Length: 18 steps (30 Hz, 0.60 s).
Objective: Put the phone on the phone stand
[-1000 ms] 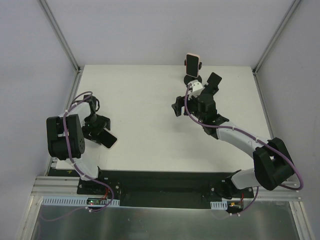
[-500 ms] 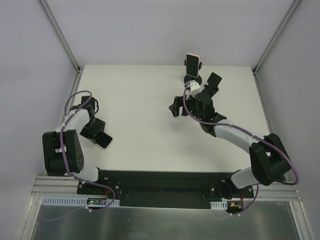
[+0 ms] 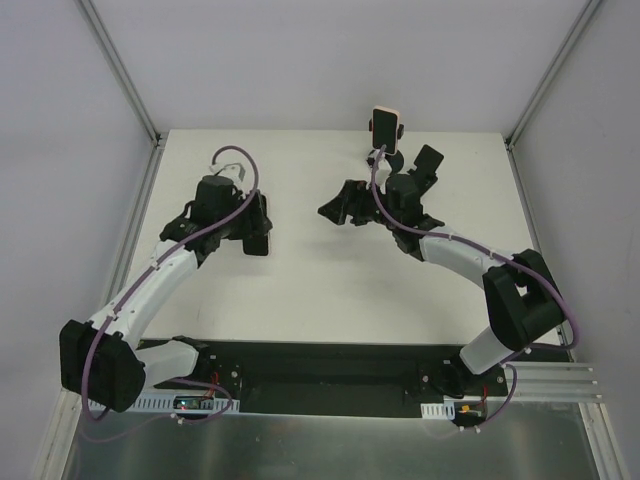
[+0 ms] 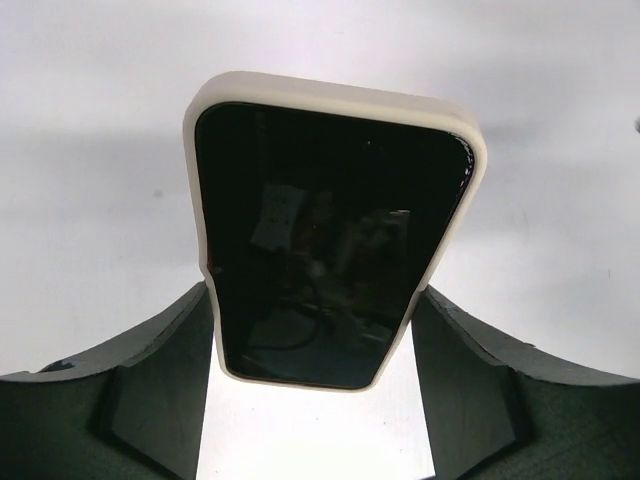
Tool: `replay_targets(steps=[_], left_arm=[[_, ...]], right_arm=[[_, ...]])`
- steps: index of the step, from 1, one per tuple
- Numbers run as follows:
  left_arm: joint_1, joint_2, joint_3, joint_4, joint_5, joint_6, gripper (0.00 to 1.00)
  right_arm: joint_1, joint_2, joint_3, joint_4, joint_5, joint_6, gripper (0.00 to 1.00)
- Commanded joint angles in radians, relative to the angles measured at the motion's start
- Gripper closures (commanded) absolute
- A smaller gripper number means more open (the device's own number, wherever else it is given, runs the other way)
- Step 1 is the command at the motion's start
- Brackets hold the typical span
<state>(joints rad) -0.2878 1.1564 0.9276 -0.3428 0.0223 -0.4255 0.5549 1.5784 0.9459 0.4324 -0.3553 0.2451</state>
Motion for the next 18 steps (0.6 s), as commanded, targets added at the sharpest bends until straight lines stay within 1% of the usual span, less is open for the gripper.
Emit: replay_targets(steps=[1, 7, 13, 14, 15, 16, 18], left_arm=[[-0.117, 0.000, 0.100, 0.106, 0.094, 0.273, 1.00], [-0.227, -0.038, 0.045, 0.179, 0.113, 0.389, 1.00], [-0.264, -0.084, 0.016, 0.191, 0.128, 0.416, 1.00], [-0.269, -0.099, 0.011, 0.192, 0.120, 0.416, 1.00], [-0.272, -0.107, 0.001, 0.191, 0.122, 0.416, 1.00], [-0.271, -0.115, -0.007, 0.191, 0.122, 0.439, 1.00], [-0.271, -0.132, -0.022, 0.189, 0.108, 0.442, 1.00]], right_arm=[[-0.007, -0.017, 0.014, 0.207, -0.157, 0.255, 0.15], [0.002, -0.058, -0.004, 0.243, -0.197, 0.252, 0.18], [0.065, -0.023, 0.034, 0.244, -0.217, 0.230, 0.28], [0.082, -0.006, 0.042, 0.244, -0.220, 0.230, 0.32], [0.092, 0.005, 0.051, 0.246, -0.221, 0.229, 0.34], [0.100, 0.011, 0.063, 0.250, -0.223, 0.229, 0.37], [0.117, 0.002, 0.050, 0.275, -0.191, 0.224, 0.37]])
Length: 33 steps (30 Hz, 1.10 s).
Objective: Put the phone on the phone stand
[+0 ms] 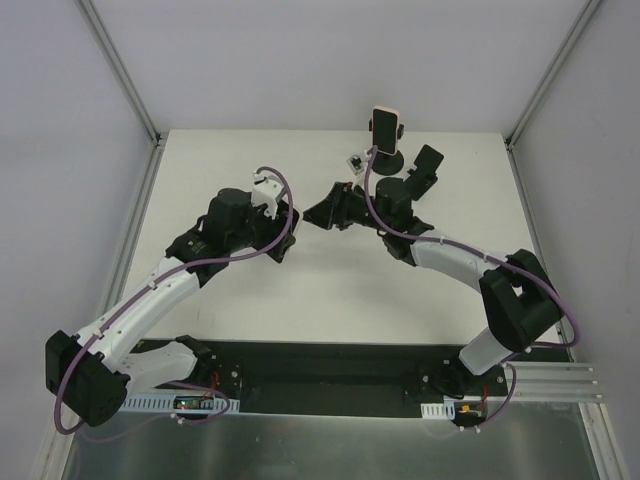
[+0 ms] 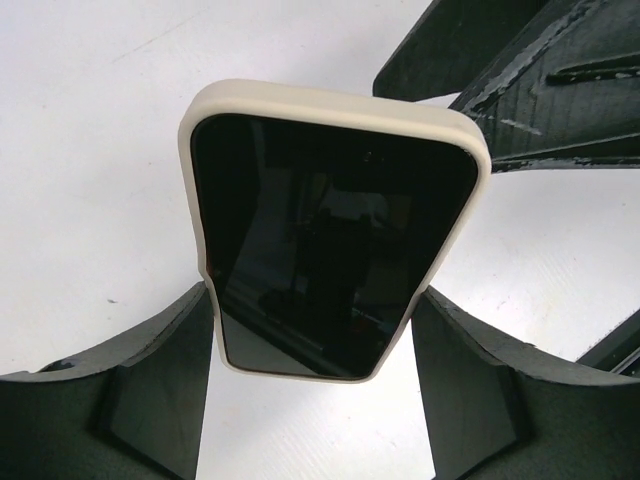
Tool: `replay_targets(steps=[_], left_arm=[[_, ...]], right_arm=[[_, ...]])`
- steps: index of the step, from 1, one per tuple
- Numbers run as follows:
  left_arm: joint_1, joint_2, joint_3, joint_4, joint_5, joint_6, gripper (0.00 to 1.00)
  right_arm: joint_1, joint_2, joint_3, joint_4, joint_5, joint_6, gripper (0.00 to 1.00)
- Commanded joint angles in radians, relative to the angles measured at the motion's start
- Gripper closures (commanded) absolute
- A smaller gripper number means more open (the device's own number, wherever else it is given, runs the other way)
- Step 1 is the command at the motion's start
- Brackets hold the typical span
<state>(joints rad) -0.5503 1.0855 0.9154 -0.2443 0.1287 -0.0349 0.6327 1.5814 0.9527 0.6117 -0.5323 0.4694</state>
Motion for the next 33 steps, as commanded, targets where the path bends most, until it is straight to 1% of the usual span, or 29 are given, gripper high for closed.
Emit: replay_targets(steps=[1, 3, 6, 7, 10, 12, 13, 15, 16, 18, 21, 22, 24, 25, 27, 28, 30, 31, 32, 33], left_arm=[[-0.010, -0.062, -0.013, 0.089, 0.000, 0.056, 1.00], [-0.010, -0.076, -0.016, 0.086, -0.004, 0.055, 1.00], [-0.010, -0.082, -0.018, 0.086, -0.018, 0.047, 1.00], [-0.011, -0.084, -0.018, 0.083, -0.018, 0.049, 1.00], [-0.010, -0.087, -0.019, 0.080, -0.008, 0.046, 1.00], [-0.010, -0.084, -0.016, 0.080, -0.005, 0.047, 1.00], [-0.011, -0.081, -0.016, 0.080, -0.004, 0.050, 1.00], [-0.010, -0.076, -0.018, 0.080, -0.009, 0.049, 1.00], [-0.010, -0.076, -0.016, 0.079, -0.012, 0.052, 1.00], [-0.010, -0.072, -0.016, 0.076, -0.017, 0.053, 1.00], [-0.010, -0.067, -0.015, 0.074, -0.011, 0.053, 1.00], [-0.010, -0.065, -0.013, 0.076, -0.006, 0.053, 1.00], [-0.010, -0.062, -0.015, 0.076, 0.011, 0.052, 1.00], [-0.010, -0.059, -0.013, 0.074, 0.014, 0.050, 1.00], [-0.010, -0.045, -0.012, 0.076, 0.018, 0.047, 1.00], [-0.011, -0.042, -0.012, 0.074, 0.017, 0.049, 1.00], [-0.011, -0.033, -0.010, 0.076, 0.012, 0.047, 1.00], [-0.010, -0.033, -0.009, 0.074, 0.012, 0.046, 1.00], [-0.011, -0.032, -0.007, 0.074, 0.014, 0.046, 1.00], [-0.010, -0.032, -0.006, 0.074, 0.012, 0.038, 1.00]], right_arm=[[0.041, -0.004, 0.040, 0.095, 0.003, -0.002, 0.37], [0.045, -0.018, 0.026, 0.111, 0.017, -0.003, 0.35], [0.053, -0.090, -0.066, 0.167, 0.127, -0.014, 0.27], [0.056, -0.110, -0.086, 0.171, 0.168, -0.044, 0.26], [0.085, -0.156, -0.075, 0.136, 0.164, -0.106, 0.23], [0.114, -0.147, -0.028, 0.062, 0.164, -0.143, 0.22], [0.120, -0.126, -0.016, 0.051, 0.161, -0.147, 0.22], [0.127, -0.116, -0.028, 0.063, 0.175, -0.135, 0.23], [0.128, -0.123, -0.049, 0.083, 0.224, -0.132, 0.23], [0.127, -0.136, -0.074, 0.106, 0.252, -0.138, 0.24], [0.128, -0.144, -0.072, 0.103, 0.250, -0.141, 0.24], [0.127, -0.121, -0.056, 0.102, 0.230, -0.129, 0.26], [0.128, -0.087, -0.029, 0.103, 0.197, -0.092, 0.33], [0.131, -0.054, -0.020, 0.114, 0.193, -0.081, 0.38], [0.154, -0.029, 0.006, 0.138, 0.207, -0.055, 0.45], [0.162, -0.003, 0.021, 0.138, 0.210, -0.043, 0.53], [0.182, 0.020, 0.060, 0.132, 0.189, -0.037, 0.63], [0.183, 0.025, 0.063, 0.132, 0.189, -0.037, 0.81], [0.177, 0.020, 0.048, 0.128, 0.198, -0.044, 0.94], [0.171, 0.008, 0.034, 0.126, 0.215, -0.060, 0.99]])
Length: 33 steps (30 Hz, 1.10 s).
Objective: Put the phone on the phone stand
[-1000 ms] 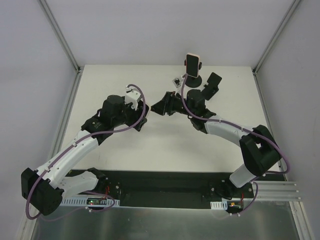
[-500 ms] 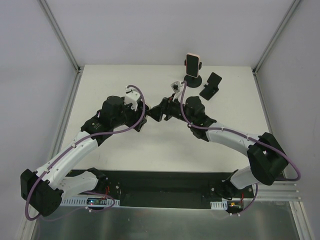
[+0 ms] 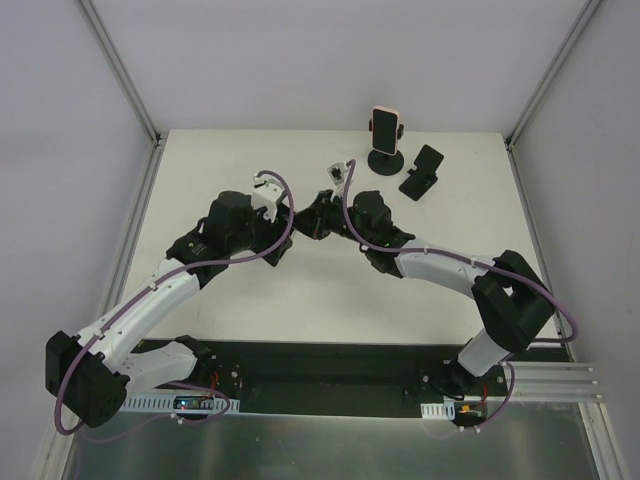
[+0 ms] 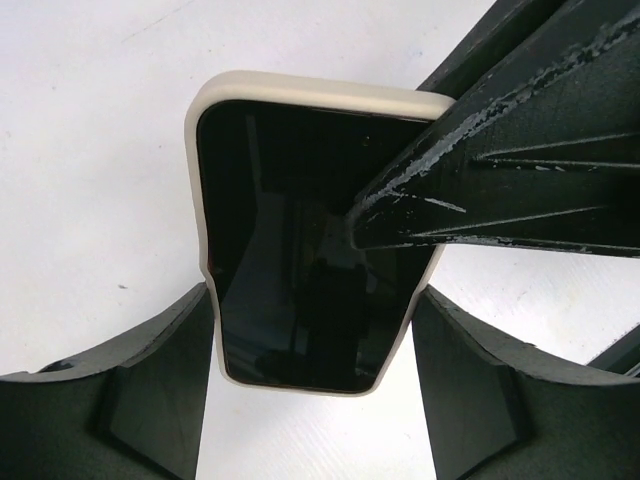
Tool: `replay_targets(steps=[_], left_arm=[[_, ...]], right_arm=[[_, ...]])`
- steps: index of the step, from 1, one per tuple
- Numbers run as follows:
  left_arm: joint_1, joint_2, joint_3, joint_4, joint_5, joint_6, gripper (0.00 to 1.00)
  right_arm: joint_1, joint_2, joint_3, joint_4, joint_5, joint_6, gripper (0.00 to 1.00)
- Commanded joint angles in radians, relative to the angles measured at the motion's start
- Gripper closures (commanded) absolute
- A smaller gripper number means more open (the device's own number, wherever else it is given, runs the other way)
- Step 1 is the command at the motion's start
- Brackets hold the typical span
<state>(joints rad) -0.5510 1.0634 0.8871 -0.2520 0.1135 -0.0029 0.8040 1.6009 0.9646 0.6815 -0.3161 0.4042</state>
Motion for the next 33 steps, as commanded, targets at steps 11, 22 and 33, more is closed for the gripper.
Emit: replay_targets(steps=[11, 22, 33], left_arm=[[-0.006, -0.105, -0.008, 0.106, -0.015, -0.054, 0.05], [0.043, -0.068, -0.046, 0.186, 0.027, -0.094, 0.08], [0.143, 0.009, -0.043, 0.306, 0.213, -0.129, 0.12]], right_arm=[[-0.587, -0.213, 0.089, -0.445, -0.181, -0.320, 1.00], [-0.930, -0.067, 0.351, -0.576, -0.271, -0.605, 0.99], [-0.973, 0.258, 0.571, -0.412, -0.598, -0.861, 0.98]])
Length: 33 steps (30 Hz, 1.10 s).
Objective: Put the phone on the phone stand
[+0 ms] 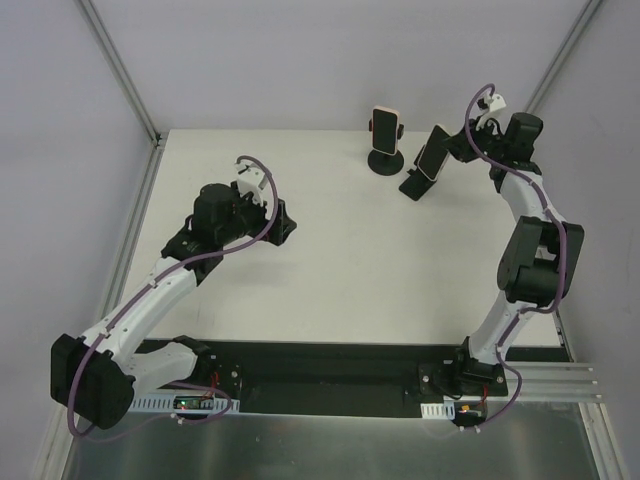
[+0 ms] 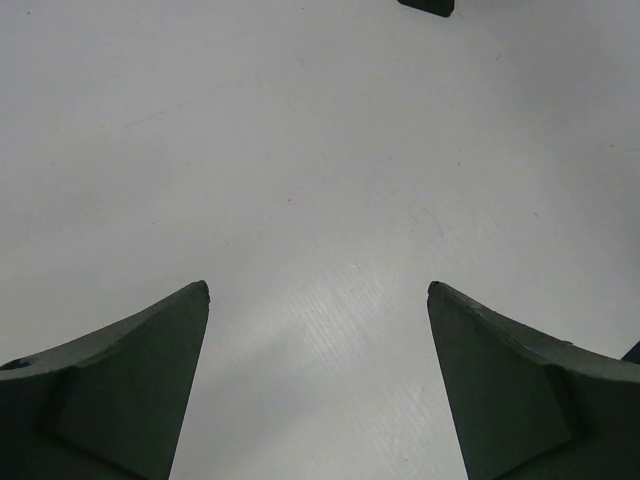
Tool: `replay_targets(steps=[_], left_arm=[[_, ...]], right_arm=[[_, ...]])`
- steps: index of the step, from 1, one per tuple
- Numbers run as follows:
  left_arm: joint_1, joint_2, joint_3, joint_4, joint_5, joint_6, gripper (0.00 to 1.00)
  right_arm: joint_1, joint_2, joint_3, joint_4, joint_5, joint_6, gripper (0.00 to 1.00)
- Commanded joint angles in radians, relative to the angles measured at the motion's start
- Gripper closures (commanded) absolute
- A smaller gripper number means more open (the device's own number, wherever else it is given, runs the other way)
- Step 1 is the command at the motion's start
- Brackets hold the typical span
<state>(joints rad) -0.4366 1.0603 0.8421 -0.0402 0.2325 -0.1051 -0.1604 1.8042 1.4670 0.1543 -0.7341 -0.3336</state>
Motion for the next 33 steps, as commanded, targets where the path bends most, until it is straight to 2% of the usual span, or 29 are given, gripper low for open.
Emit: replay_targets(steps=[1, 2, 4, 8, 18, 33], left_arm=[[0.033, 0.018, 0.000, 0.097, 0.100, -0.025, 0.12], [0.035, 0.020, 0.000, 0.100, 0.106, -0.022, 0.13], [0.035, 0.036, 0.003, 0.099, 0.108, -0.012, 0.13], [0.036, 0.038, 0.000, 0.099, 0.105, -0.005, 0.13], [0.039, 0.061, 0.006, 0.099, 0.117, -0.008, 0.13], [0.045, 0.079, 0.009, 0.100, 0.134, -0.016, 0.13]], right_arm=[[-0.007, 0.057, 0.023, 0.161, -0.194, -0.128, 1.00], [-0.008, 0.057, 0.006, 0.251, -0.214, -0.133, 0.99], [-0.008, 0.075, 0.004, 0.293, -0.261, -0.134, 1.00], [-0.007, 0.119, 0.030, 0.309, -0.312, -0.130, 1.00], [-0.008, 0.198, 0.064, 0.355, -0.307, -0.137, 1.00], [-0.030, 0.201, 0.064, 0.349, -0.353, -0.134, 1.00]])
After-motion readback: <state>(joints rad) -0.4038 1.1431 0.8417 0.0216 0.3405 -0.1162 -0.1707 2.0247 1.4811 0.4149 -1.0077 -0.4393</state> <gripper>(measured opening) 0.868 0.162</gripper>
